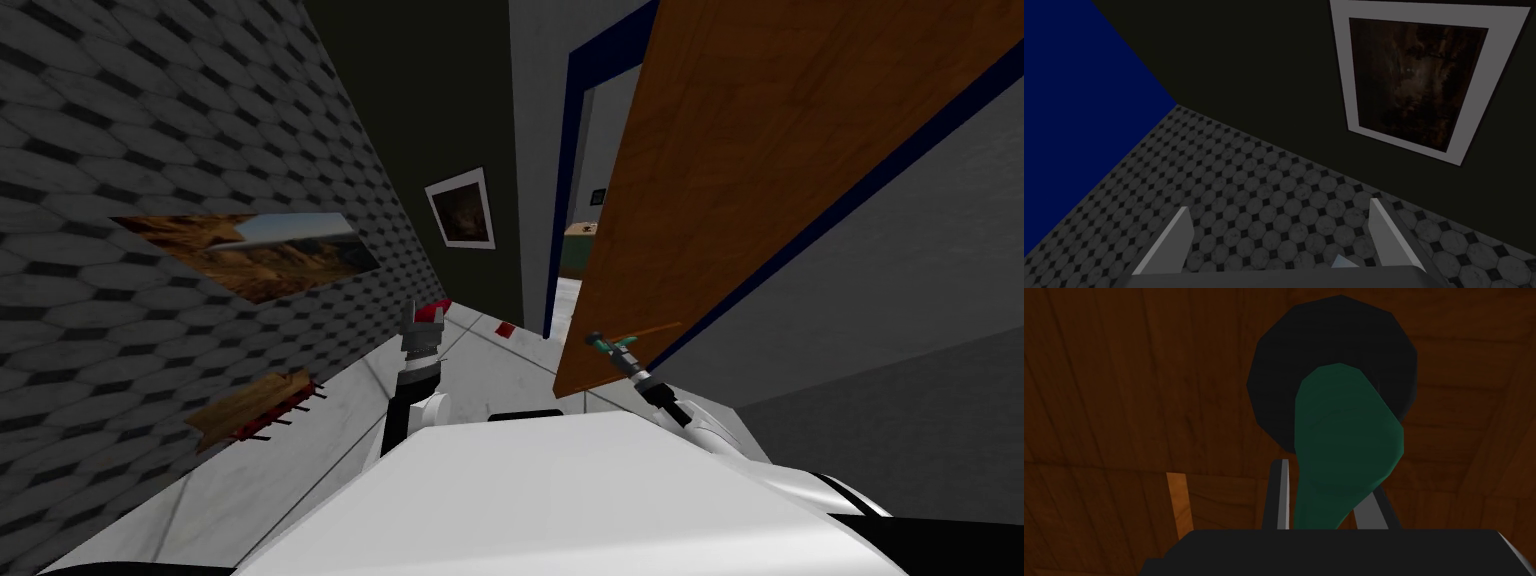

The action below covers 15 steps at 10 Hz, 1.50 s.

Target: Pull the door open

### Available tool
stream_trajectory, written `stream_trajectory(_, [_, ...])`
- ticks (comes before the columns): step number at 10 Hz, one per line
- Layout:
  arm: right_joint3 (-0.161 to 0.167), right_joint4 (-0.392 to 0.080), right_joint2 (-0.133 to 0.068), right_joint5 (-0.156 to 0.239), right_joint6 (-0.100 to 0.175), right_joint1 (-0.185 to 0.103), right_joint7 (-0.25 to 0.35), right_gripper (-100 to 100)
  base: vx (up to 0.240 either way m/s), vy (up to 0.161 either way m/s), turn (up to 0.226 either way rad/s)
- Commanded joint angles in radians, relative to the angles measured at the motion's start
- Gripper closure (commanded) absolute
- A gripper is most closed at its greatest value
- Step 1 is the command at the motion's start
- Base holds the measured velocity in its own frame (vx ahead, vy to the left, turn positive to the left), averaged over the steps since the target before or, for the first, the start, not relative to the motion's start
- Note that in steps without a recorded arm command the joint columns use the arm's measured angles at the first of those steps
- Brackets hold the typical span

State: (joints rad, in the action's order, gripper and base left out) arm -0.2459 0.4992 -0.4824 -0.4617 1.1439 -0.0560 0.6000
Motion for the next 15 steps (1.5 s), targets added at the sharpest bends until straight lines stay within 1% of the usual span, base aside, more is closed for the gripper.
stream_trajectory(1, [-0.006, -0.023, -0.008, -0.007, 0.030, 0.003, 0.000, 100, -0.209, -0.084, 0.164])
stream_trajectory(6, [-0.025, -0.048, -0.027, -0.027, 0.091, 0.020, 0.011, 100, -0.216, -0.111, 0.173])
stream_trajectory(7, [-0.022, -0.040, -0.023, -0.025, 0.077, 0.020, 0.012, 100, -0.080, -0.055, 0.035])
stream_trajectory(8, [-0.025, -0.045, -0.024, -0.030, 0.086, 0.026, 0.014, 100, -0.117, -0.057, 0.173])
stream_trajectory(14, [-0.045, -0.064, -0.035, -0.044, 0.127, 0.038, 0.017, 100, -0.203, -0.108, 0.187])
stream_trajectory(15, [-0.045, -0.064, -0.035, -0.044, 0.127, 0.038, 0.017, 100, -0.148, -0.076, 0.063])
